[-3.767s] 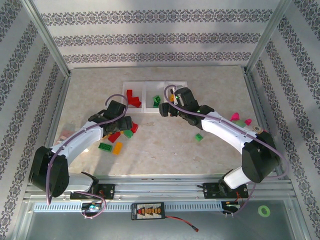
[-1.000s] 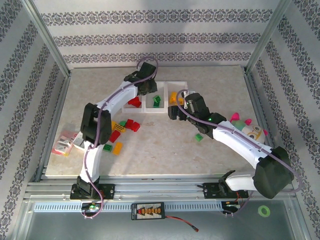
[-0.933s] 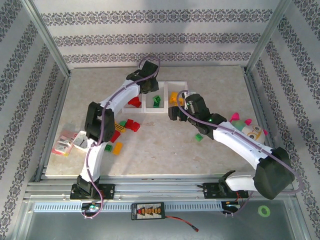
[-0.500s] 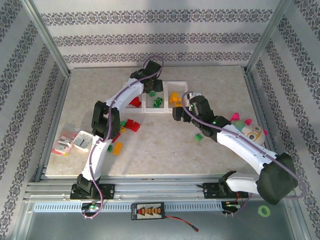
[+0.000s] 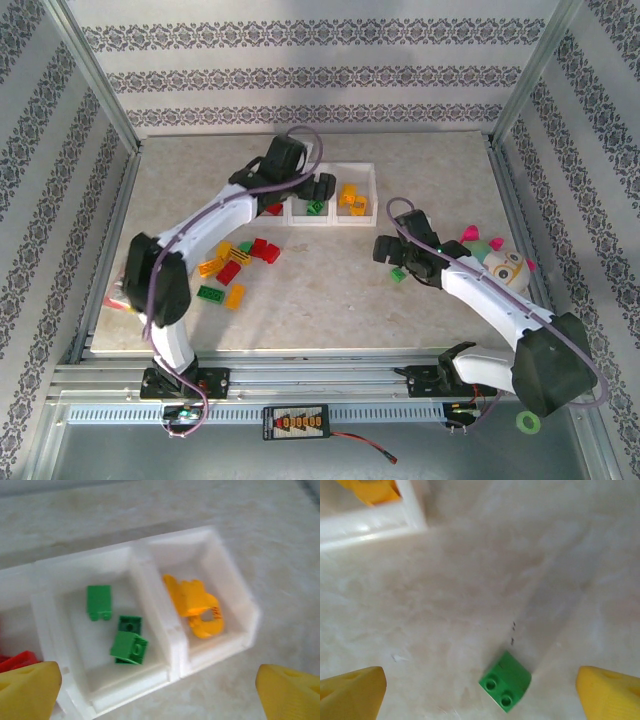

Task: Sort the legos into containers by color
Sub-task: Place the lego in the container, then pick up the lego from the middle-right of the table.

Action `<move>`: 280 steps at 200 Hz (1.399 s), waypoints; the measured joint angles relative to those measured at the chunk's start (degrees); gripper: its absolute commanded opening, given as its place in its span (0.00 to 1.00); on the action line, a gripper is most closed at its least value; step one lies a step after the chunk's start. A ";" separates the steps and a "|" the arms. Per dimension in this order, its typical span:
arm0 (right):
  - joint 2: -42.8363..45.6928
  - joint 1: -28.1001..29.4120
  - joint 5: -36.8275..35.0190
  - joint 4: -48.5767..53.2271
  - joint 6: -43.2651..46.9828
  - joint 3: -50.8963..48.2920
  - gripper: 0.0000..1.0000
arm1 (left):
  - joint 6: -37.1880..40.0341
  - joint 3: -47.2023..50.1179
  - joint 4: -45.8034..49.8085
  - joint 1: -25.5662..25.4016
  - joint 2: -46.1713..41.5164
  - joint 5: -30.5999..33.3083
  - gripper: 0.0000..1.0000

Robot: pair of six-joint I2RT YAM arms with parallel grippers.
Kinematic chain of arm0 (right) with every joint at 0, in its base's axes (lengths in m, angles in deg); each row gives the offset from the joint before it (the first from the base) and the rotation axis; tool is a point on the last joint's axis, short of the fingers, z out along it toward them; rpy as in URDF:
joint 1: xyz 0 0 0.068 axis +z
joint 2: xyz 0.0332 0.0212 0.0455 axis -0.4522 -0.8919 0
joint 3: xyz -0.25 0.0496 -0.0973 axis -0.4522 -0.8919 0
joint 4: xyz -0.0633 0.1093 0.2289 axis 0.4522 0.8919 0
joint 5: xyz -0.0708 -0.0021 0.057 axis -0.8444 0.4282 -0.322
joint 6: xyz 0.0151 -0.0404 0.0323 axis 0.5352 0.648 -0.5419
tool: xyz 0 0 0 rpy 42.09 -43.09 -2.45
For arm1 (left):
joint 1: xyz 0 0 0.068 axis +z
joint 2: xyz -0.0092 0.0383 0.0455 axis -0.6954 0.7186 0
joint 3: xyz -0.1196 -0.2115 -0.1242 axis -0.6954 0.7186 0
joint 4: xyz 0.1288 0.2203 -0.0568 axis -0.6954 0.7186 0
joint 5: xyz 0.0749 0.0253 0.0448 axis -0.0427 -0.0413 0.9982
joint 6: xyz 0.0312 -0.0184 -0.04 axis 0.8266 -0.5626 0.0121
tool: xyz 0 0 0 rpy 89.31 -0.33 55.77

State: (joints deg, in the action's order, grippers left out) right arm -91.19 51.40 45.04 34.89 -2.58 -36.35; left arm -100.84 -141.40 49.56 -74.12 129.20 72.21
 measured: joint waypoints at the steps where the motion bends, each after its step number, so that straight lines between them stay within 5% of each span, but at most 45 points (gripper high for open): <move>1: -0.04 0.00 0.00 0.09 -0.07 -0.02 0.97 | 0.17 0.44 -0.44 -0.02 -0.31 -0.17 0.99; 75: -7.10 -0.02 -0.22 0.07 -13.09 -2.60 0.88 | 19.61 33.27 -20.48 -3.34 -18.80 -15.80 0.99; 172: -14.71 -0.02 -2.08 -0.24 -26.75 -3.10 0.43 | 25.94 39.80 -28.37 -3.74 -23.28 -21.05 0.99; 280: -13.49 6.78 -3.87 -0.13 -18.67 7.28 0.30 | 23.39 50.38 -32.20 -3.74 -32.48 -18.05 0.99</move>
State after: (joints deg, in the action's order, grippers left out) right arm -104.67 58.18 41.17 34.76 -21.25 -29.07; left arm -77.45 -91.02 17.36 -77.86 96.72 54.16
